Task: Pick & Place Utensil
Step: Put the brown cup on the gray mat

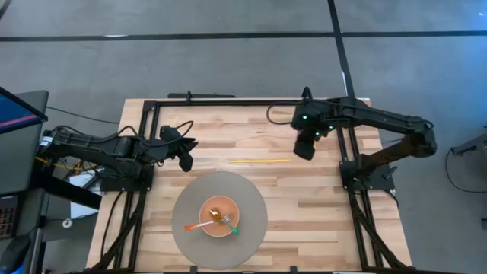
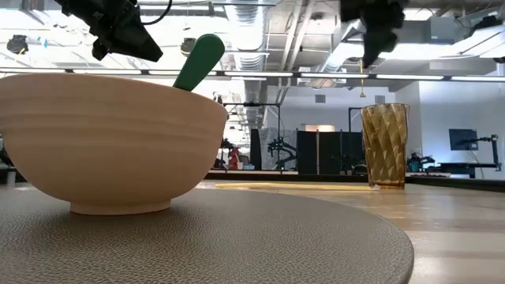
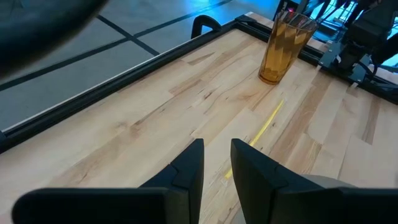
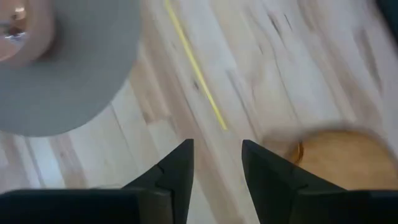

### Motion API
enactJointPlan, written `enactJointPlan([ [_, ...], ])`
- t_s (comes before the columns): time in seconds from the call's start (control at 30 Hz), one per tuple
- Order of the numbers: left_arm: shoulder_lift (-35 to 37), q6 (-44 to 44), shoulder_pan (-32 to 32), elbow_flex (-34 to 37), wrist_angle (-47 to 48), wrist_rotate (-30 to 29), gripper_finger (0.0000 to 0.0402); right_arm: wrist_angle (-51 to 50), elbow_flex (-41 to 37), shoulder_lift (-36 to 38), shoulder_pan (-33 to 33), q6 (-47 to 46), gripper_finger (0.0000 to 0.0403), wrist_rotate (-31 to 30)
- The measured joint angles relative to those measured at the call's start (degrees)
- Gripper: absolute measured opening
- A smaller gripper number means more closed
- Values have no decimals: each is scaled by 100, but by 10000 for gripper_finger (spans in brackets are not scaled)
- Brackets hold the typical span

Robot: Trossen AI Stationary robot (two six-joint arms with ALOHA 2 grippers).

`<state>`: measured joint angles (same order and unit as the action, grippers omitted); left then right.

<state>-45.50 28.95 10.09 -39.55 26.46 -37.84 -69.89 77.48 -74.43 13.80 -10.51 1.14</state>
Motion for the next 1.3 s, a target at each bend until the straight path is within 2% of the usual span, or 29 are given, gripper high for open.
enactJointPlan([
  [0.27,0,0,0,0,-70,13,81,26,-863,200,641,-171,129,-142],
  [0.5,0,0,-2,0,-96,13,81,201,-1013,-110,789,-139,129,-163],
  [0.8,2,1,-2,0,-122,13,81,325,-1035,-888,761,-127,126,-163],
  [0.93,2,0,-2,0,-124,13,81,301,-1035,-1162,763,-115,93,-163],
  [1.1,2,2,-2,0,-127,13,81,294,-1031,-1248,763,-96,14,-168],
  [1.3,1,0,-1,0,-132,13,81,220,-886,-1085,583,-374,15,-113],
])
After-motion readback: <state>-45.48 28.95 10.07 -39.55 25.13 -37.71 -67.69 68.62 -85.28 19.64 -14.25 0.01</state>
